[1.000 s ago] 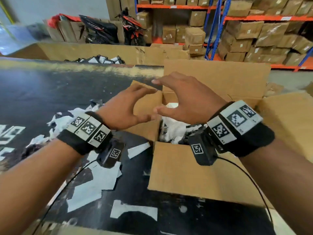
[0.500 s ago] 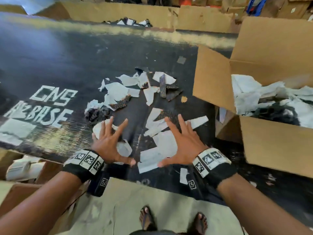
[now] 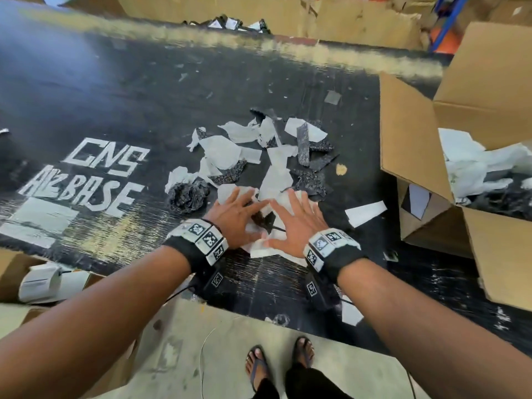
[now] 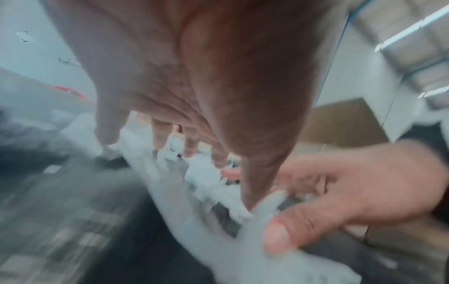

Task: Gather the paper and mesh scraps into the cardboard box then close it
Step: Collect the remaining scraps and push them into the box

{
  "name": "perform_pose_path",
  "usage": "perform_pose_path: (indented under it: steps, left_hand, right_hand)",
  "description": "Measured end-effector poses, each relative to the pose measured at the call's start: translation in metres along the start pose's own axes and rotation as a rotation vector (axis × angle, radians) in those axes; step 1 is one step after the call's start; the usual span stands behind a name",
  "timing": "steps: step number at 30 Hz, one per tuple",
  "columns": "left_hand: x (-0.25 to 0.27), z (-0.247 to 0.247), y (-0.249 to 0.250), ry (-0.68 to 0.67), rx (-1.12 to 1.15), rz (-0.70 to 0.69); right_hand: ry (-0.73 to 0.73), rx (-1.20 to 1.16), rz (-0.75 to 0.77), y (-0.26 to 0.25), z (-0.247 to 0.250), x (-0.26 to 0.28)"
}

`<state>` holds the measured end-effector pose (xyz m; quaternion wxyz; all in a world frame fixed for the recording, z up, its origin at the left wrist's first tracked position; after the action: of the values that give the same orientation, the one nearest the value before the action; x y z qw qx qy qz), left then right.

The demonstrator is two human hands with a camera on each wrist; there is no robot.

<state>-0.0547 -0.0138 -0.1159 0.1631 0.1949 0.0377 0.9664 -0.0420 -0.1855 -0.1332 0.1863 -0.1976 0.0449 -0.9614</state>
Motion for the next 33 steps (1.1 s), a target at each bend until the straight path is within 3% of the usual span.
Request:
perform_pose_path:
  steps: [3, 5, 8, 10, 13, 17, 20, 22, 24, 27, 29, 33]
  left_hand:
    - [0.017, 0.032, -0.01, 0.19, 0.023, 0.058]
    - [0.026, 0.034, -0.03, 0.254, 0.045, 0.205]
    - [0.026, 0.008, -0.068, 0.165, 0.171, 0.537]
    - [0.019, -0.01, -0.081, 0.107, 0.25, 0.626]
    - [-0.006, -0.017, -0.072, 0.098, 0.238, 0.539]
    - [-0.04, -0.004, -0.038, 0.161, 0.276, 0.26]
    - [-0.046, 0.013, -0.03, 0.239, 0.267, 0.159]
    - [-0.041, 0.027, -0.041, 0.335, 0.248, 0.193]
    - [-0.035, 0.036, -0.064, 0.425, 0.227, 0.316]
    - [-0.033, 0.023, -0.118, 0.326, 0.317, 0.636]
    - [-0.036, 0.01, -0.143, 0.229, 0.414, 0.736]
    - [-0.062, 0.001, -0.142, 0.193, 0.441, 0.681]
  right_hand:
    - [0.103, -0.094, -0.052, 0.014, 0.016, 0.013]
    - [0.17, -0.141, -0.196, 0.036, 0.02, 0.022]
    - [0.168, -0.187, -0.471, 0.074, 0.016, 0.027]
    - [0.07, -0.235, -0.564, 0.083, 0.007, 0.021]
    - [-0.022, -0.247, -0.468, 0.069, -0.001, 0.001]
    - [-0.037, -0.28, -0.167, 0.02, 0.003, -0.03]
    - [-0.007, -0.316, -0.082, 0.002, 0.013, -0.044]
    - [0.09, -0.336, -0.08, 0.006, 0.026, -0.051]
    - [0.238, -0.345, -0.119, 0.019, 0.044, -0.06]
    - [0.375, -0.321, -0.271, 0.048, 0.067, -0.086]
    - [0.349, -0.329, -0.389, 0.068, 0.077, -0.11]
    - [0.177, -0.394, -0.462, 0.084, 0.081, -0.163]
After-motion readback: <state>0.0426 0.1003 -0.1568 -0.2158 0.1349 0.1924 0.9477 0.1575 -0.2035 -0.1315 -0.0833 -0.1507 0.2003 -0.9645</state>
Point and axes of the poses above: each hand's wrist, its own x-axis away from the middle knuckle, its own z-axis out of the back of the hand, y = z × x, the point moved 4 cm from there along -x, towards the middle knuckle, and after that the axes turned 3 degrees about -z, right-handed, at the moved point
